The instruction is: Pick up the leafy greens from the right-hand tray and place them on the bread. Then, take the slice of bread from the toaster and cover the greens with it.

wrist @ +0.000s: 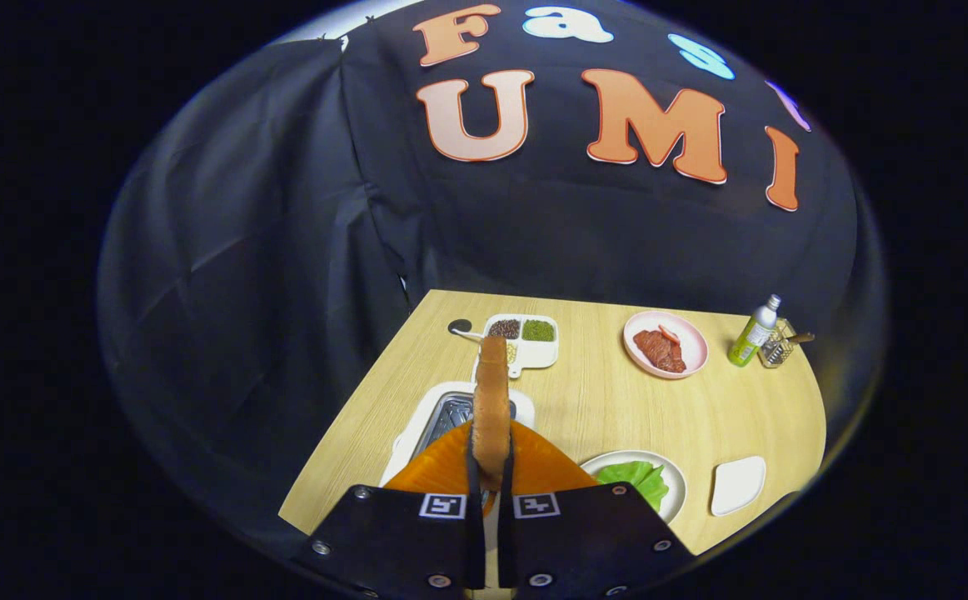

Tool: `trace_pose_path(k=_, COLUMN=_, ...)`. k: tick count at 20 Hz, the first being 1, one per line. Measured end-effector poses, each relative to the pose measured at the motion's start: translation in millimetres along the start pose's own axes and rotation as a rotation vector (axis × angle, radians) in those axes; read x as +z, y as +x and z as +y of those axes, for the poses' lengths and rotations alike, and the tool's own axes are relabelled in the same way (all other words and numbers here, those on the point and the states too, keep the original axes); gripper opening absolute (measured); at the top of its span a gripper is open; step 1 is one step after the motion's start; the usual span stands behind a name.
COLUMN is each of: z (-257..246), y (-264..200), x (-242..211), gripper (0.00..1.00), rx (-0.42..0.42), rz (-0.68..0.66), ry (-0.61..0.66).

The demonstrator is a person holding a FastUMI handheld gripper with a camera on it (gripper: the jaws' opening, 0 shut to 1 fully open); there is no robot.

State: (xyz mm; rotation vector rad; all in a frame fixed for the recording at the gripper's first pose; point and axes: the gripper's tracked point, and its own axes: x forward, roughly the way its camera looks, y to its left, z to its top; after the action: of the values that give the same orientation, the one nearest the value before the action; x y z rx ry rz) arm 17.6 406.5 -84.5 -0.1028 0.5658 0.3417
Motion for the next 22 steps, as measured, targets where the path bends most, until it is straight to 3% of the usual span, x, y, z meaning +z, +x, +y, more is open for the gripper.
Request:
trace_pose_path(k=9, z=-56, y=-22, x=-4, gripper=0.06, rx=-0.030, rz=-0.021, ry=0.056)
trace_pose_path(k=17, z=-115, y=-11, x=-57, gripper=0.06, rx=-0.057, rz=0.062, ry=0.097)
trace_pose_path(k=22, z=-135, y=5, x=-99, gripper=0.06, rx=-0.012, rz=0.123, ry=0.125)
